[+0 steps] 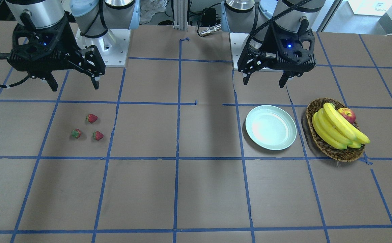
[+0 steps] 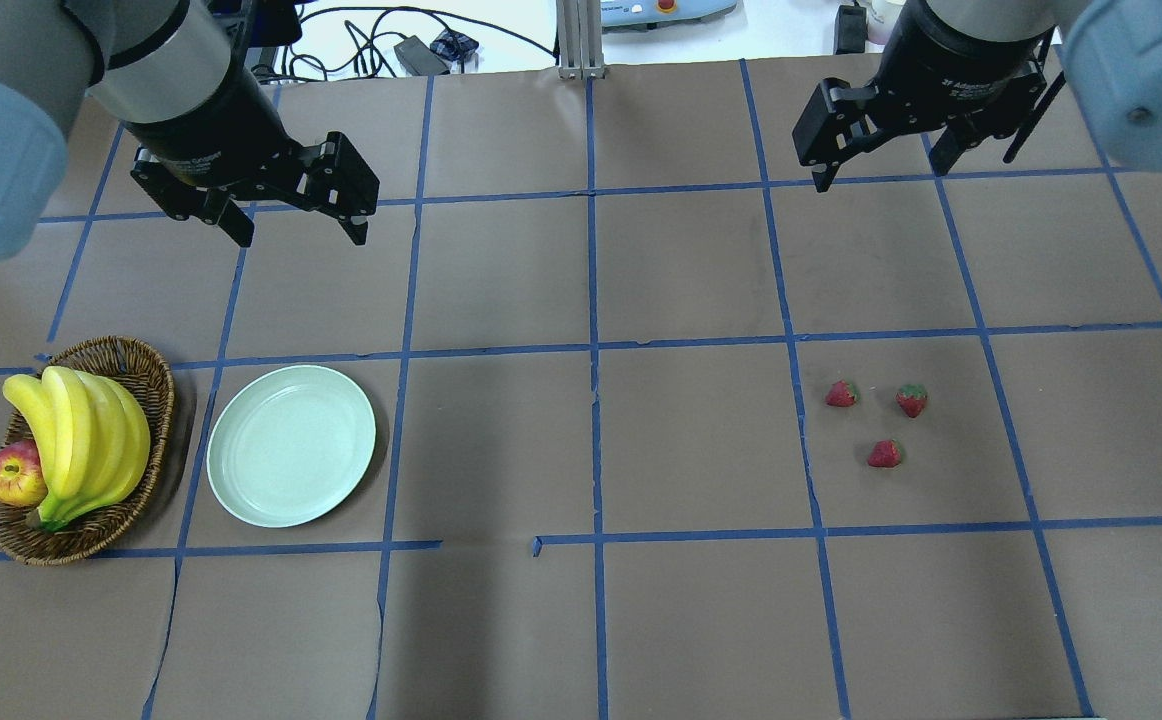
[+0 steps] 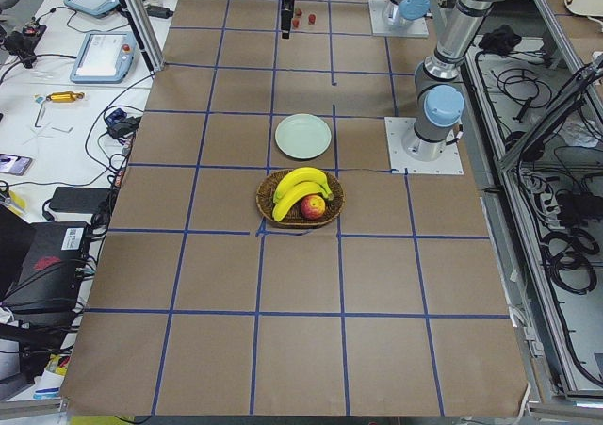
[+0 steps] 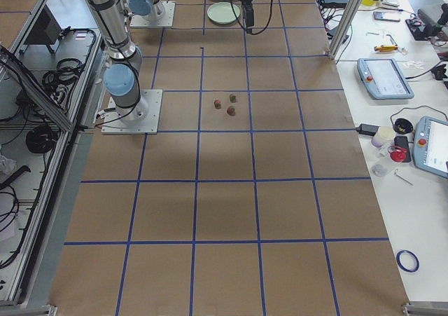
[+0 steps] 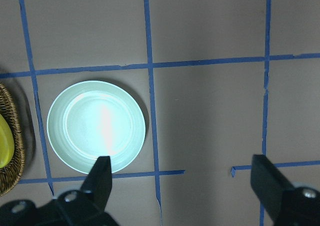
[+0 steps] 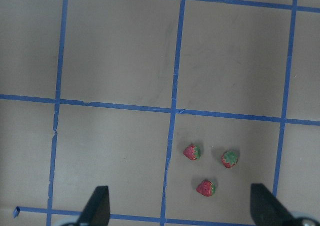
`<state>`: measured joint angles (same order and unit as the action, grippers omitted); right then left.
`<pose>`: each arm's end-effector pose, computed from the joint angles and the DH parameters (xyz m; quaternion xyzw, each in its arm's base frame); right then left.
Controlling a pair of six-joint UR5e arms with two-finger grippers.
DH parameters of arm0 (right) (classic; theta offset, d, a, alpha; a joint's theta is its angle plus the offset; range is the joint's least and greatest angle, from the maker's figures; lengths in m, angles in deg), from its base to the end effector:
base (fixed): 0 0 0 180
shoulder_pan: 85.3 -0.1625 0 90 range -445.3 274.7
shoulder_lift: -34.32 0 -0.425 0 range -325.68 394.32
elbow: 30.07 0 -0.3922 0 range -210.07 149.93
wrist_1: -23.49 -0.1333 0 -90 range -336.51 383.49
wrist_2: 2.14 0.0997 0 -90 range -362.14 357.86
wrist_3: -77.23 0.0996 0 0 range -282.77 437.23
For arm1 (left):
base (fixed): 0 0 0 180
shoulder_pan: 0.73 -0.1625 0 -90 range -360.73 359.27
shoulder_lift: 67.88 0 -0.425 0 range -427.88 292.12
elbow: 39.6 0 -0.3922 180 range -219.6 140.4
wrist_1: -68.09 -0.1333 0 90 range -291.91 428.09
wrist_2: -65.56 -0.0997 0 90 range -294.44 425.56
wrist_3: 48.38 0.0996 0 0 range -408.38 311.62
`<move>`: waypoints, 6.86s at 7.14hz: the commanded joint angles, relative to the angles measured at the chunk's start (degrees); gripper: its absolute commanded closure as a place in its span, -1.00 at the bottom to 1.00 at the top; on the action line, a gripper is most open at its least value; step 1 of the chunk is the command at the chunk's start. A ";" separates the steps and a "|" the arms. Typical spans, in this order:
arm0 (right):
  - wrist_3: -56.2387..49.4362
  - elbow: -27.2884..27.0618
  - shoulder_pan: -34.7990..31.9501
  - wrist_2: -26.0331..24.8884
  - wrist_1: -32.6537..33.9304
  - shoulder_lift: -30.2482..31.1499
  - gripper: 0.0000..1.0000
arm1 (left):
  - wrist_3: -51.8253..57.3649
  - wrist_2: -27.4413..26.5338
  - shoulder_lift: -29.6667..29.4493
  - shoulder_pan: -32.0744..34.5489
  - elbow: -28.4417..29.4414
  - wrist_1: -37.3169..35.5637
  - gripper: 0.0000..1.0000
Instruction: Collect all strawberries into plate
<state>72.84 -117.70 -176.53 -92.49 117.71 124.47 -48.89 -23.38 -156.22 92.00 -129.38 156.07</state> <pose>0.1434 -0.4984 0.5175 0.0488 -0.9971 0.0587 0.0047 -0.1581 -0.4789 0.5076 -0.0197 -0.9992 0.0338 0.0102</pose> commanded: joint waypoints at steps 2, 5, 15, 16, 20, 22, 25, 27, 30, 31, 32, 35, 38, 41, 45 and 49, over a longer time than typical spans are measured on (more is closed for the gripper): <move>-0.09 0.00 0.00 0.00 -0.01 -0.06 -1.00 | -0.01 -0.09 0.01 0.00 -0.05 0.00 -1.00; 0.00 0.00 0.00 0.00 -0.10 -0.06 -1.00 | -0.01 -0.09 -0.08 0.00 -0.22 0.00 -1.00; -0.36 -3.51 4.81 -0.97 -3.26 -3.65 -1.00 | -0.28 -2.81 -0.61 0.18 -0.22 0.00 -1.00; -0.18 -4.13 9.36 -0.79 -3.26 -5.32 -1.00 | -0.28 -2.90 -0.60 0.18 -0.40 0.00 -1.00; -0.26 -14.72 15.12 -1.84 13.20 -13.15 -1.00 | -0.37 -2.90 -0.69 0.44 -1.36 0.00 -1.00; -0.87 -25.61 16.87 -1.67 26.56 -13.16 -1.00 | -0.45 -2.81 -0.69 0.44 -1.45 0.00 -1.00; -1.31 -36.82 17.14 -1.67 39.43 -13.24 -1.00 | -0.45 -2.81 -0.69 0.44 -1.45 0.00 -1.00; -4.04 -36.74 17.14 -1.93 39.71 -14.56 -0.85 | -0.45 -2.81 -0.78 0.44 -1.45 0.00 -1.00; -3.87 -36.56 17.14 -3.16 42.00 -14.65 0.41 | -0.45 -2.81 -0.69 0.44 -1.54 0.00 -1.00; -3.78 -36.74 17.14 -3.16 42.00 -14.65 0.77 | -0.45 -2.81 -0.78 0.53 -1.54 0.00 -1.00; -3.26 -36.83 17.14 -2.82 42.00 -14.04 1.00 | -0.45 -2.81 -0.78 0.53 -1.54 0.00 -1.00; 1.19 -25.03 15.83 1.11 32.94 -13.25 1.00 | -0.45 -2.81 -0.69 0.53 -1.45 0.00 -1.00; 22.07 -18.98 -3.19 0.53 28.90 -14.12 1.00 | -0.45 -2.81 -0.87 0.53 -1.28 -0.09 -1.00; 37.47 -18.82 -17.16 4.89 35.64 -19.72 0.85 | -0.45 -2.81 -1.04 0.53 -1.28 -0.09 -1.00; 44.38 -17.05 -23.55 5.19 40.51 -27.83 0.54 | -0.45 -2.81 -0.87 0.53 -1.28 -0.09 -1.00; 43.51 -15.21 -22.77 4.05 40.33 -26.87 -1.00 | -0.45 -2.81 -0.52 0.53 -1.36 -0.09 -1.00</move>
<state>116.79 -133.71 -199.84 -88.14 158.18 96.96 -49.35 -26.20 -156.88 92.52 -130.73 155.99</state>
